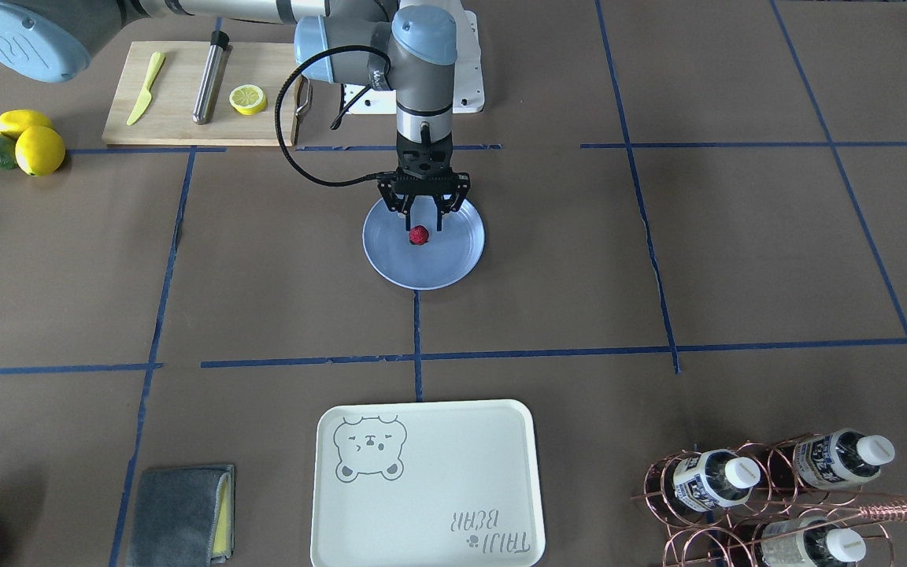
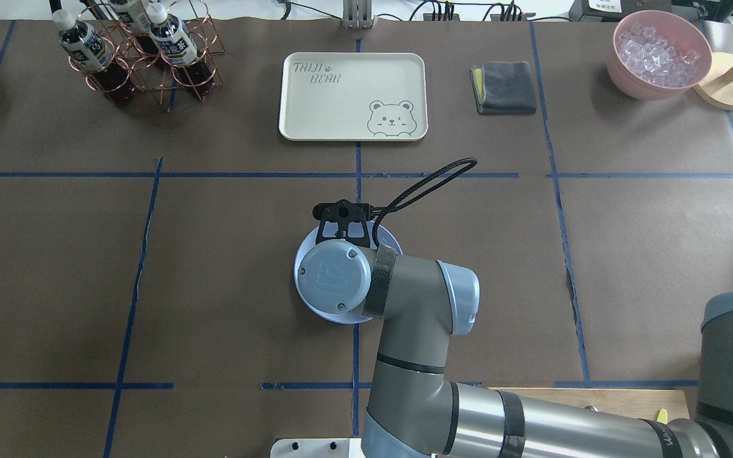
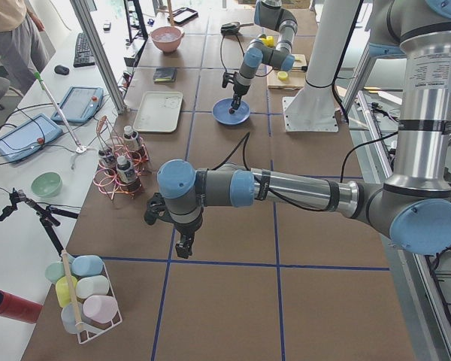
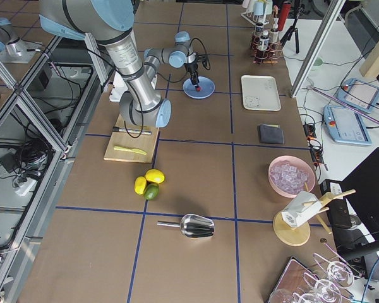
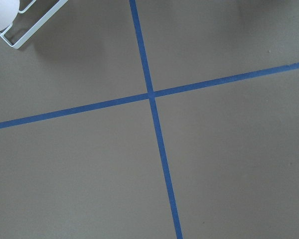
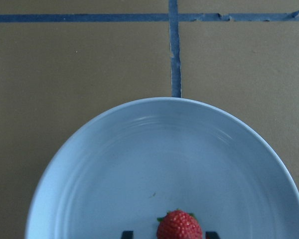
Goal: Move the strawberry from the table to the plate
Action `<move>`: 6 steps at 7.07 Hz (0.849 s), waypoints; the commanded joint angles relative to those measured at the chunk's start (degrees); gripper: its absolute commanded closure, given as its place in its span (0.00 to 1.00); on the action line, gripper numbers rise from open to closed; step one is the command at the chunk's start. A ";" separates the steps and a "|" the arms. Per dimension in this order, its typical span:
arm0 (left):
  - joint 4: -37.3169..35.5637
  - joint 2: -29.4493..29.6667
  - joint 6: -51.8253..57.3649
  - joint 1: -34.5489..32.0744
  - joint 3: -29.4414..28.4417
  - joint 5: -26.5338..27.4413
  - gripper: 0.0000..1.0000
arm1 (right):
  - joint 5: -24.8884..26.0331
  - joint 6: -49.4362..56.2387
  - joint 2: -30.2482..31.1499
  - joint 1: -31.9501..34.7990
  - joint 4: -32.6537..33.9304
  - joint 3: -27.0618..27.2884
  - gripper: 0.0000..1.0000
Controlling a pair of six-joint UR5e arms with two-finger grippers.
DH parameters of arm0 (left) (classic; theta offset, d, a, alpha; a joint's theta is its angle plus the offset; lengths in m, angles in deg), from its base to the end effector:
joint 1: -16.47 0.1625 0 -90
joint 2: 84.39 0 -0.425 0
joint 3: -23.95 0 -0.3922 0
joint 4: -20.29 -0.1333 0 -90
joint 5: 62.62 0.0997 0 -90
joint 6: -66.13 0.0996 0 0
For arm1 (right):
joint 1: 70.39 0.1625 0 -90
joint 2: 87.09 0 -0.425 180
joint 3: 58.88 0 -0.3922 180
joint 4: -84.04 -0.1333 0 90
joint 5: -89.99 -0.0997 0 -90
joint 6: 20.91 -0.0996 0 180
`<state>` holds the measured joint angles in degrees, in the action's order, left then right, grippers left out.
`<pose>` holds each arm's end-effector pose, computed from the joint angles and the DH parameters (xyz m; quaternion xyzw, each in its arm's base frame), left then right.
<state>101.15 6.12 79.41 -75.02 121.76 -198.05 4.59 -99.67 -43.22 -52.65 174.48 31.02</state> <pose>-0.0751 -0.4888 0.6020 0.0431 0.3838 0.0920 0.9178 -0.6421 -0.3538 0.1730 0.1327 -0.3656 0.0677 0.9188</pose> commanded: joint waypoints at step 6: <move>0.00 -1.03 0.17 -0.09 1.23 0.08 0.00 | -32.33 47.09 27.69 40.46 -0.79 17.49 0.00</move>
<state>100.96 5.76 79.50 -75.08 122.37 -197.94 -21.49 -66.55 -22.68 -21.03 174.17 47.38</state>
